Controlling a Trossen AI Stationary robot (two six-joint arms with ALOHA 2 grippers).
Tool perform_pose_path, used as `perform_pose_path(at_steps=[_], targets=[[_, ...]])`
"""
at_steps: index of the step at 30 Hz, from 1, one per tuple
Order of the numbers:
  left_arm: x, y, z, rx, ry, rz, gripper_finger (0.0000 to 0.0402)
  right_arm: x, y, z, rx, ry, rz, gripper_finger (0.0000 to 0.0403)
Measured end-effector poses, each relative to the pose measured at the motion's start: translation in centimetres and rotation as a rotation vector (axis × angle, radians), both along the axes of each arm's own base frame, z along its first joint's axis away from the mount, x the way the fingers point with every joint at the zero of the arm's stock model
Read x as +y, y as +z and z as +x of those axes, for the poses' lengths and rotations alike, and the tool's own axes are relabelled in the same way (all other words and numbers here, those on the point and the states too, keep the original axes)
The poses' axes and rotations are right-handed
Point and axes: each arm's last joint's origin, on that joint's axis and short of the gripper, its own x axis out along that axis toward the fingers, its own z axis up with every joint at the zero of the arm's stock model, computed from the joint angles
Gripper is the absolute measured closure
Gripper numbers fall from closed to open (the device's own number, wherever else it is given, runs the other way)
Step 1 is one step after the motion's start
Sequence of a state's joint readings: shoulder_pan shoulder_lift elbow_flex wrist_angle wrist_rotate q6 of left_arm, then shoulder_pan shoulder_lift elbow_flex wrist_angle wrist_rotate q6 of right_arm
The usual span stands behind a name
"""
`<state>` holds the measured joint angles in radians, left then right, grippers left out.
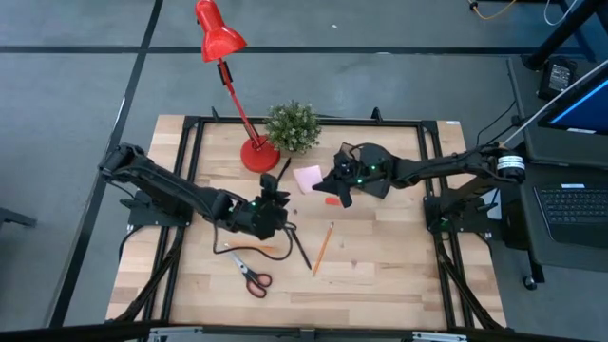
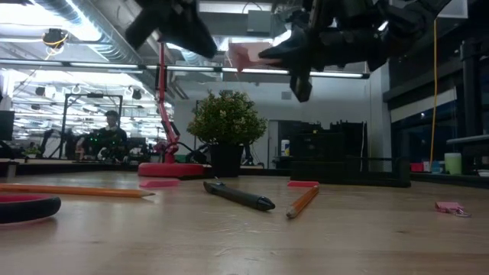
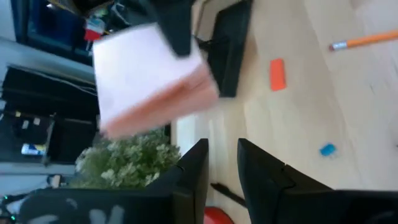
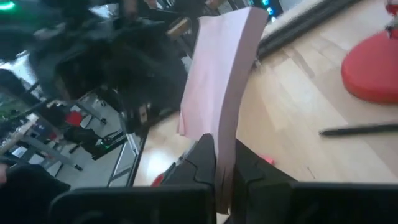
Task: Pick and place office supplies into organizer
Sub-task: Put the pink sticky notes into the black desk organizer
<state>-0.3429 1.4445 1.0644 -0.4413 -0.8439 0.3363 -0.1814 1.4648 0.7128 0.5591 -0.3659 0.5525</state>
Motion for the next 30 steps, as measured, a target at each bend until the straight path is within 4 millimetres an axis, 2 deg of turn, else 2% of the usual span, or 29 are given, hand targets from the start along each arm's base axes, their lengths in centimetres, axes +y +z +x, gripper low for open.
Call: perform_pose_path(at_steps=[6,13,18,23,30], targets=[[1.5,0.2,-2.4,-0.123,0.005,-0.126,0.0357,0.3,1.6,-1.7,0.025,-0.005,-0.093,0.0392],[3.7,-0.9,-4.9,-0.371,-0.059,-0.266,0.0397,0.6,3.1,-4.2,0.103,-0.052,-0.166,0.0392],[4.8,-1.9,-6.2,-0.481,-0.117,-0.332,0.0399,0.7,3.7,-6.3,0.199,-0.124,-0.203,0.0393],[5.3,-2.9,-6.7,-0.526,-0.126,-0.37,0.04,0.9,4.3,-9.1,0.305,-0.204,-0.187,0.0393],[5.2,-3.0,-6.5,-0.539,-0.14,-0.373,0.04,1.4,4.5,-12.8,0.455,-0.27,-0.193,0.0393]])
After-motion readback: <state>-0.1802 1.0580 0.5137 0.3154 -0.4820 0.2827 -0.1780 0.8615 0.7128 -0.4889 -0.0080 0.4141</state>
